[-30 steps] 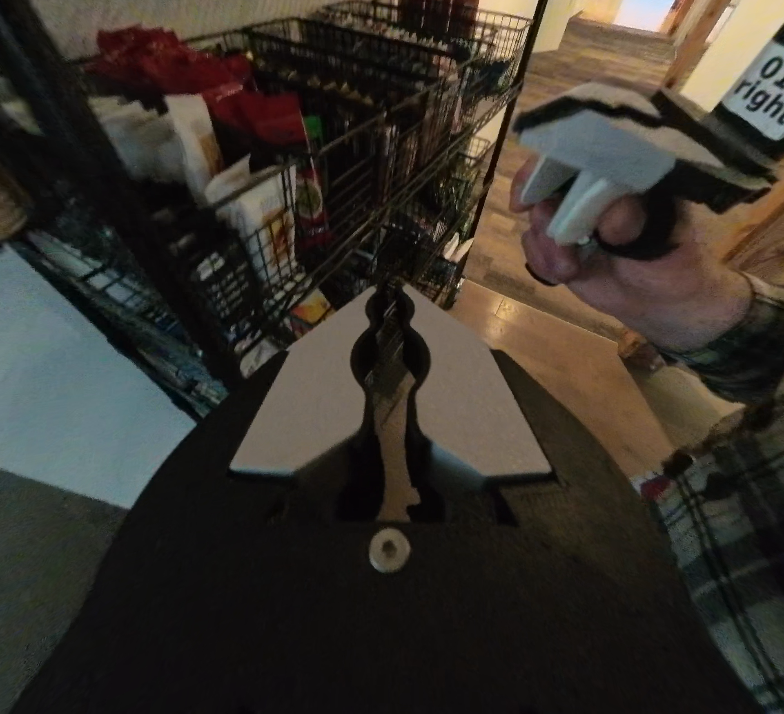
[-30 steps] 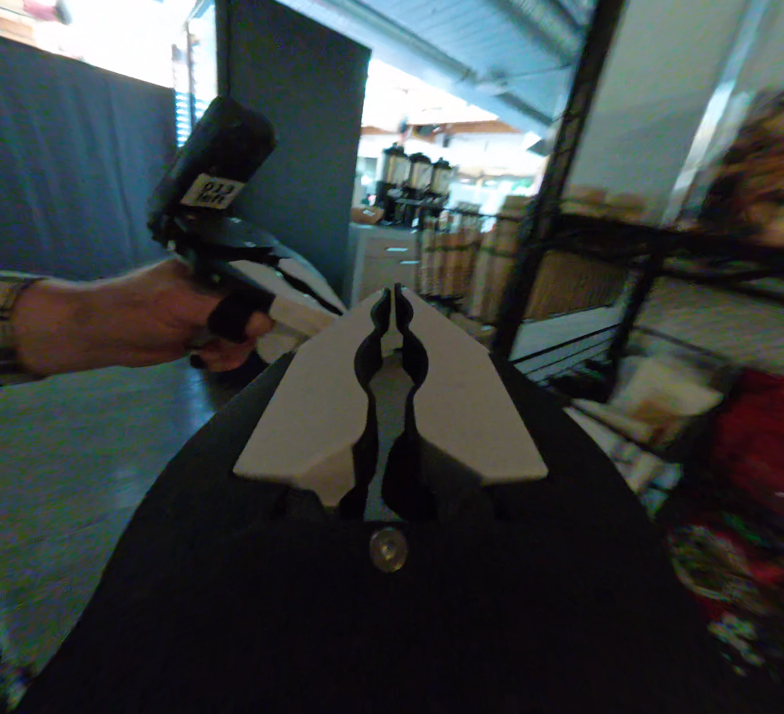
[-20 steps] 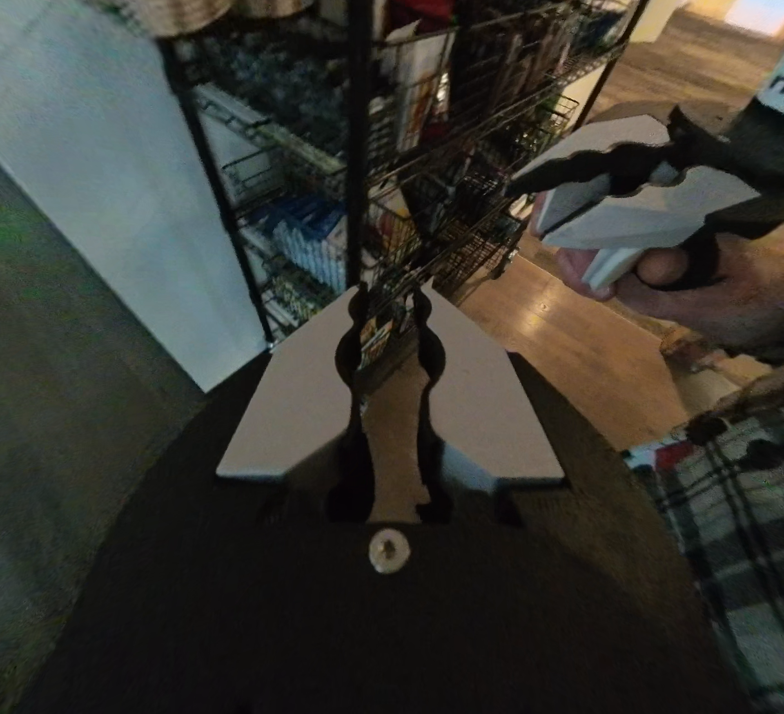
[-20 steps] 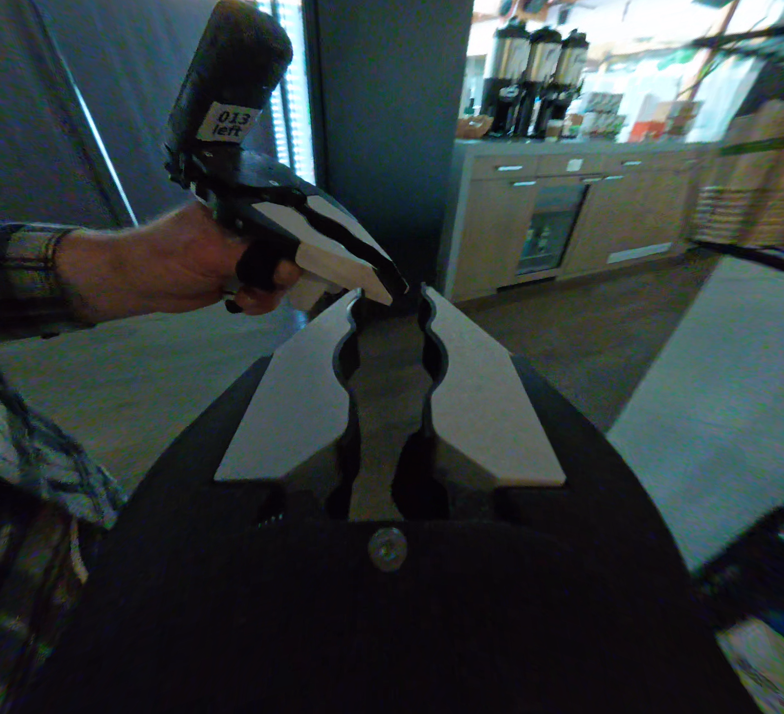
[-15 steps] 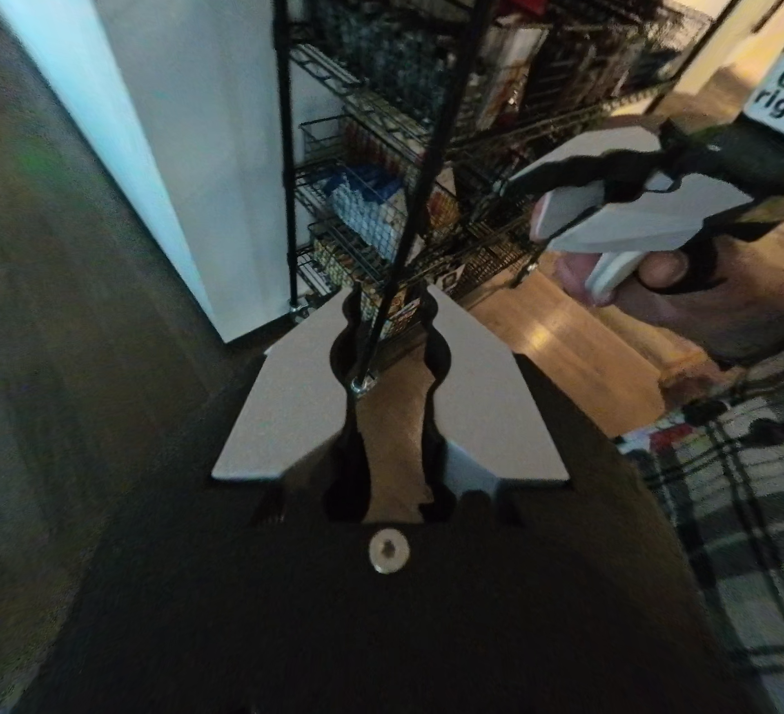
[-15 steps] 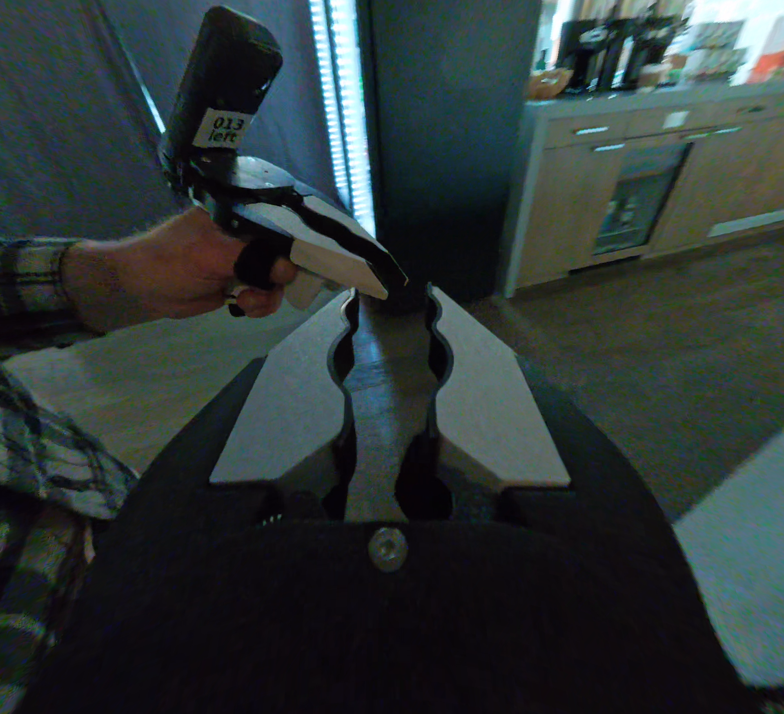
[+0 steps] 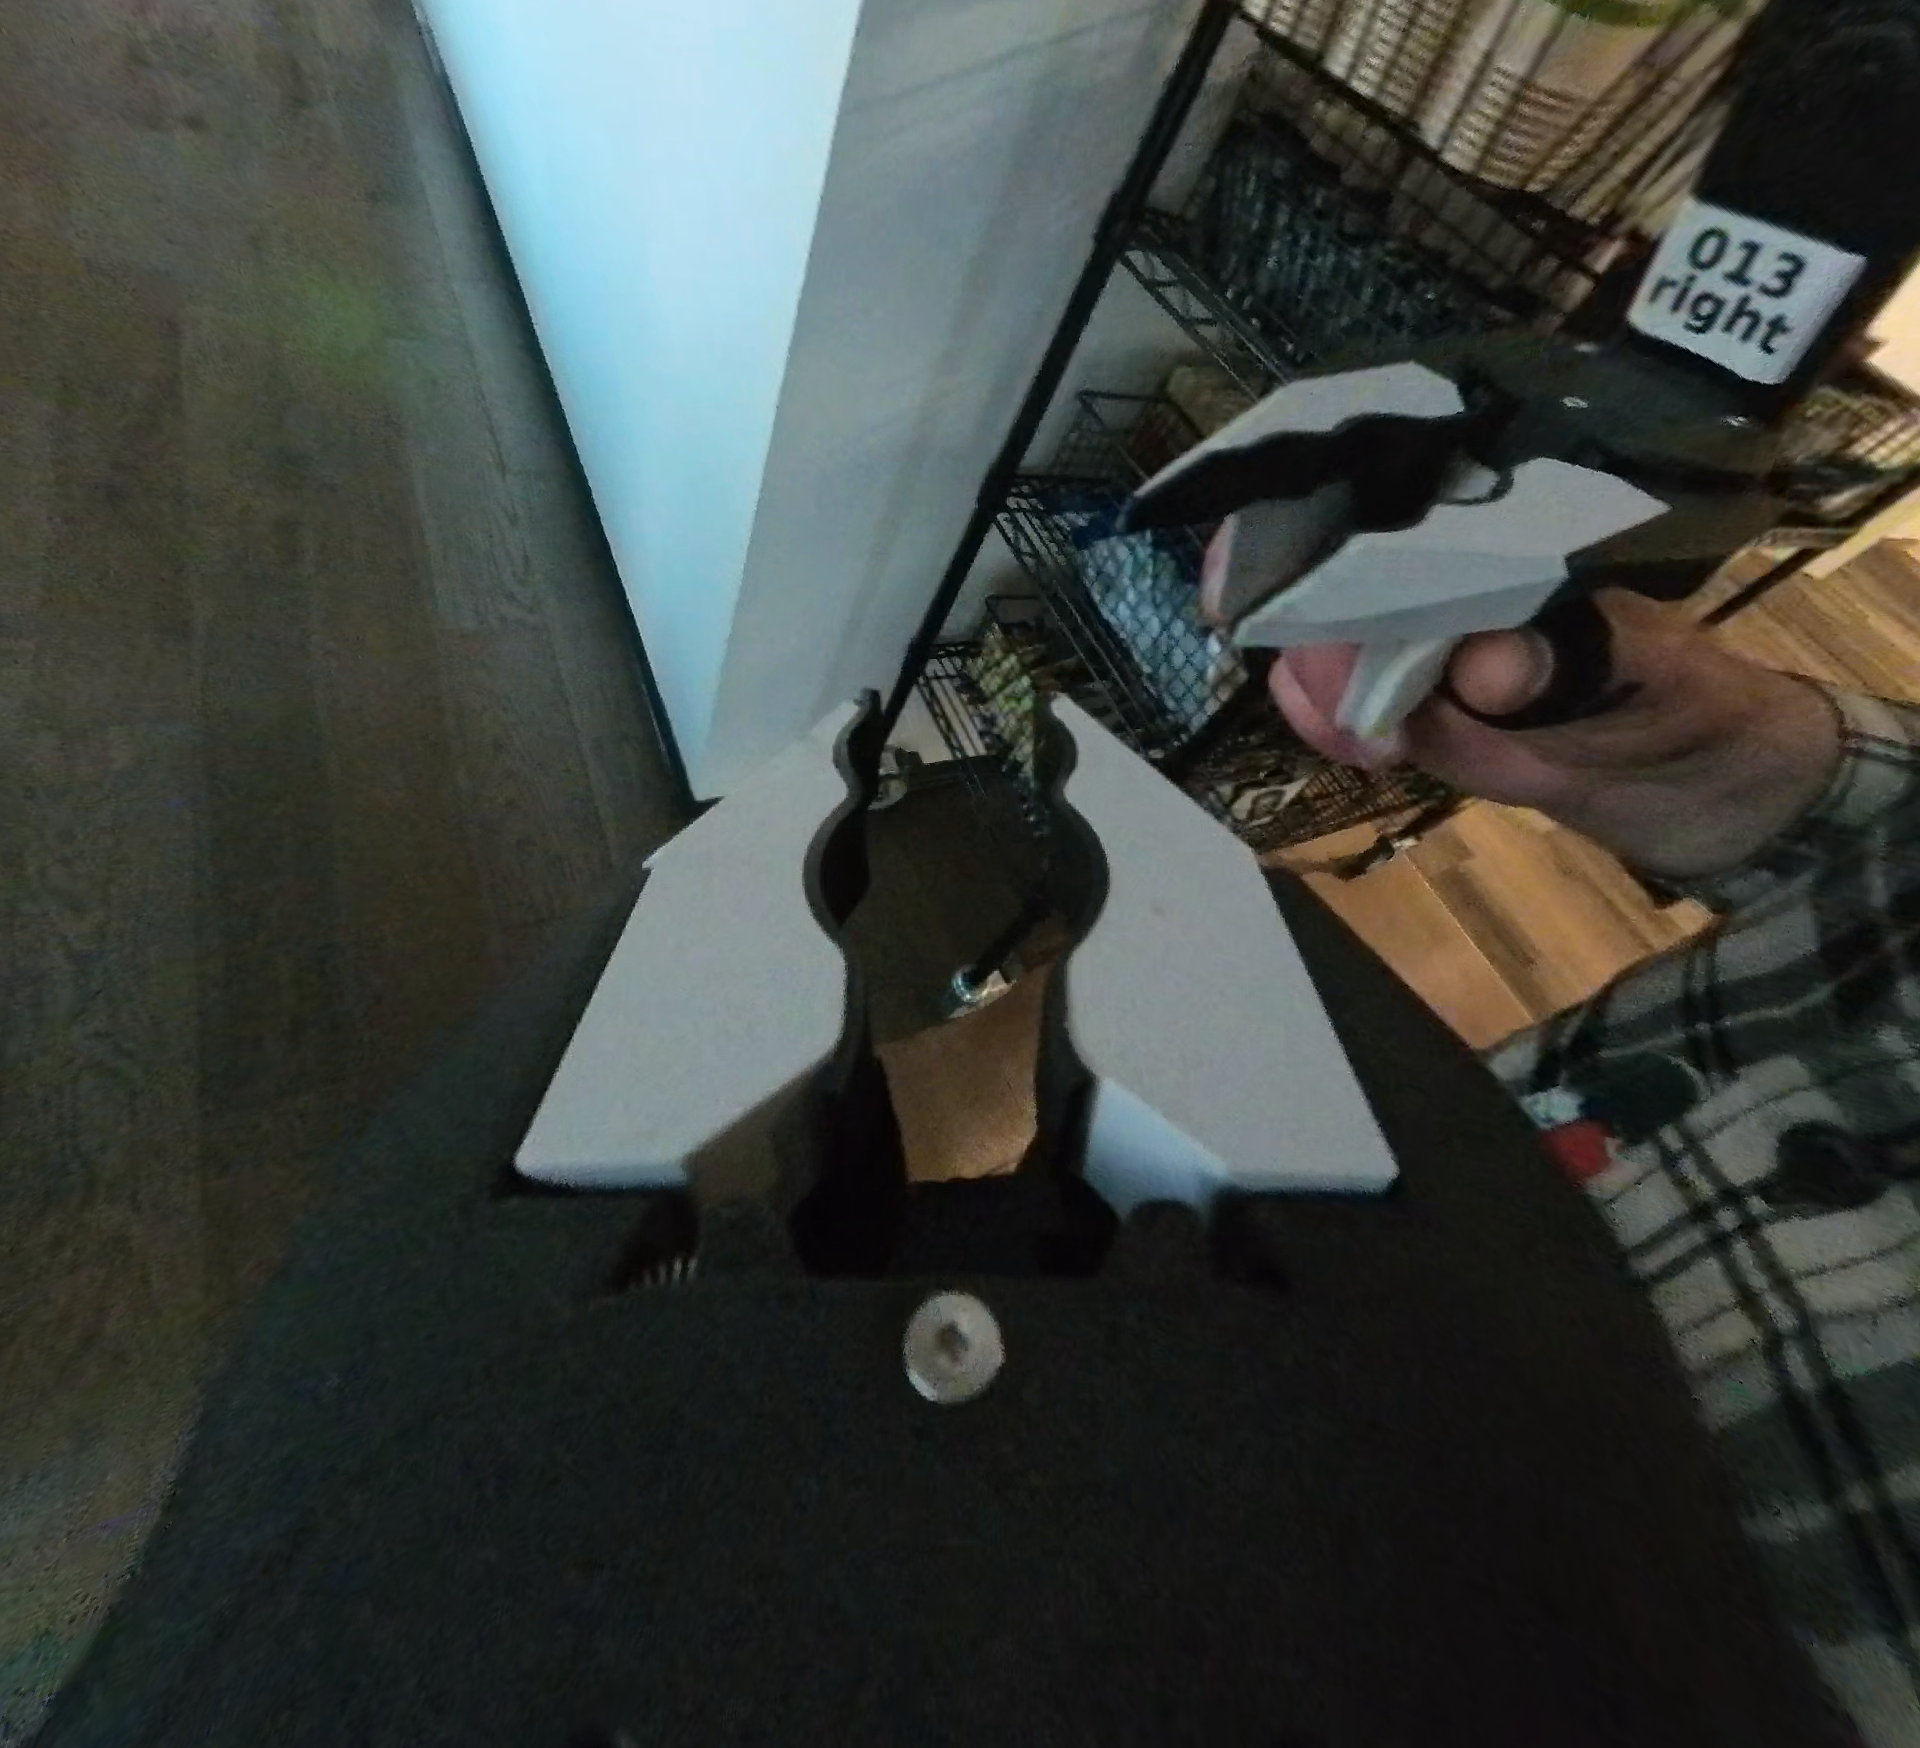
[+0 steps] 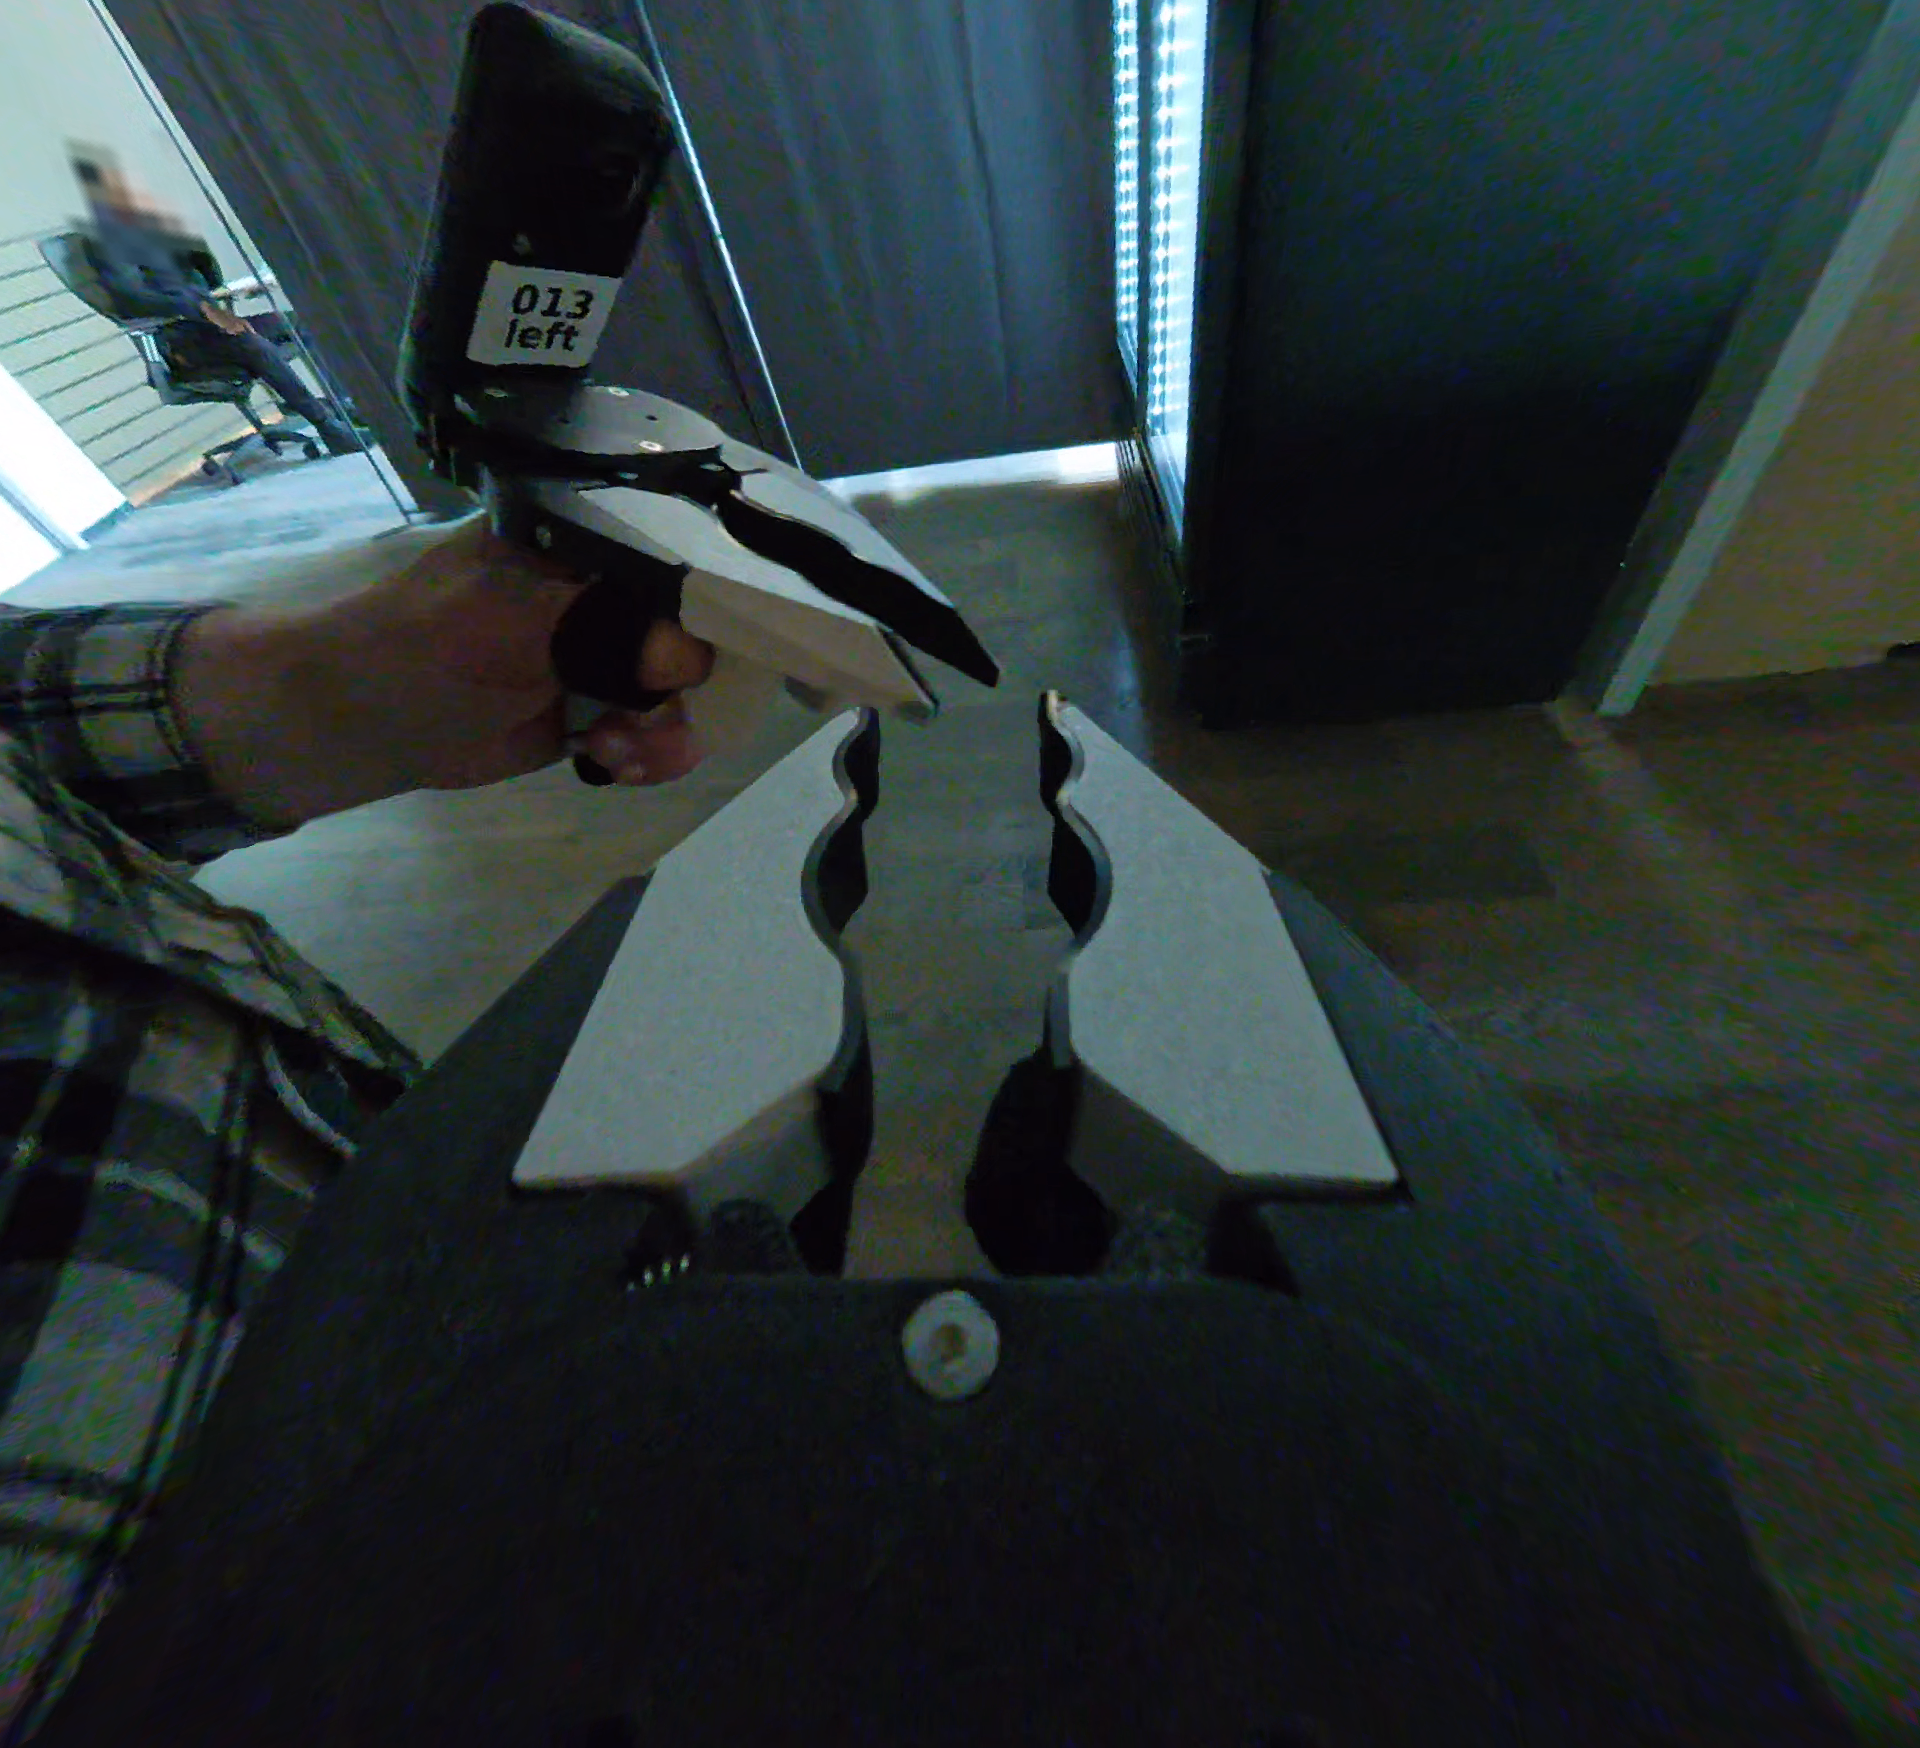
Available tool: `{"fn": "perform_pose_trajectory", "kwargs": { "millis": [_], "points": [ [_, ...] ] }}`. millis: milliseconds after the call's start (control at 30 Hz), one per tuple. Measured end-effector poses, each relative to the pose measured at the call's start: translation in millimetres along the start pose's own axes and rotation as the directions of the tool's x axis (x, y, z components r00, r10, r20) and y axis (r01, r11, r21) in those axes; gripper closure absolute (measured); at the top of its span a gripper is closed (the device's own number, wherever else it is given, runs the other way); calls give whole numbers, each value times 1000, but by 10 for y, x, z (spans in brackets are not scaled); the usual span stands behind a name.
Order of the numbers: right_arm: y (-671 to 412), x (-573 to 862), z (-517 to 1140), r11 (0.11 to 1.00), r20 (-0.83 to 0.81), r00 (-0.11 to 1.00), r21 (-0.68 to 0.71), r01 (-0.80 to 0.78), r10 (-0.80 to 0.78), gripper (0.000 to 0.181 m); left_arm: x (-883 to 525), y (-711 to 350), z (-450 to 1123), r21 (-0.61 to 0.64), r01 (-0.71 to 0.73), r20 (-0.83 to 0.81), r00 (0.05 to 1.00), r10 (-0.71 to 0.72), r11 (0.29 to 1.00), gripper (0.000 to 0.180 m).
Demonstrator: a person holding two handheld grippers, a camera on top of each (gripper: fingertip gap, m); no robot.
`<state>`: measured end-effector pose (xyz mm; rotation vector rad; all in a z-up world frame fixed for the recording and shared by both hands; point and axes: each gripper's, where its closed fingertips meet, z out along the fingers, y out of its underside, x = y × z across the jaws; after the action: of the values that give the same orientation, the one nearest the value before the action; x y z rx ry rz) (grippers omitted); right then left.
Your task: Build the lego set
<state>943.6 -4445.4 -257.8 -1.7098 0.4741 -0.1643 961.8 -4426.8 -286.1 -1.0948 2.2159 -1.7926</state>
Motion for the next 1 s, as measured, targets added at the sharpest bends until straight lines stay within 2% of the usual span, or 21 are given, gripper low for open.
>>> {"fn": "perform_pose_trajectory", "kwargs": {
  "millis": [300,433,533,800,1000],
  "points": [
    [-505,1939,634,996,5,999,70,-47,47,154,-1358,-1075,884,-33,-30,7,1000,30,999,155],
    [-742,2833,726,997,-43,999,73,-23,26,154,-1910,-1658,1342,-49,-139,29,990,140,989,158],
    [-850,3407,802,996,-91,995,78,-44,51,154,-2276,-1919,1620,-29,-113,13,993,114,993,158],
    [-905,4742,1552,994,-123,987,36,-99,103,154,-3746,-2213,2347,-118,-62,-40,998,58,991,160],
    [-1169,5872,2368,994,-126,986,14,-108,109,154,-5151,-2854,2948,-106,-51,-81,996,42,993,158]
  ]
}}
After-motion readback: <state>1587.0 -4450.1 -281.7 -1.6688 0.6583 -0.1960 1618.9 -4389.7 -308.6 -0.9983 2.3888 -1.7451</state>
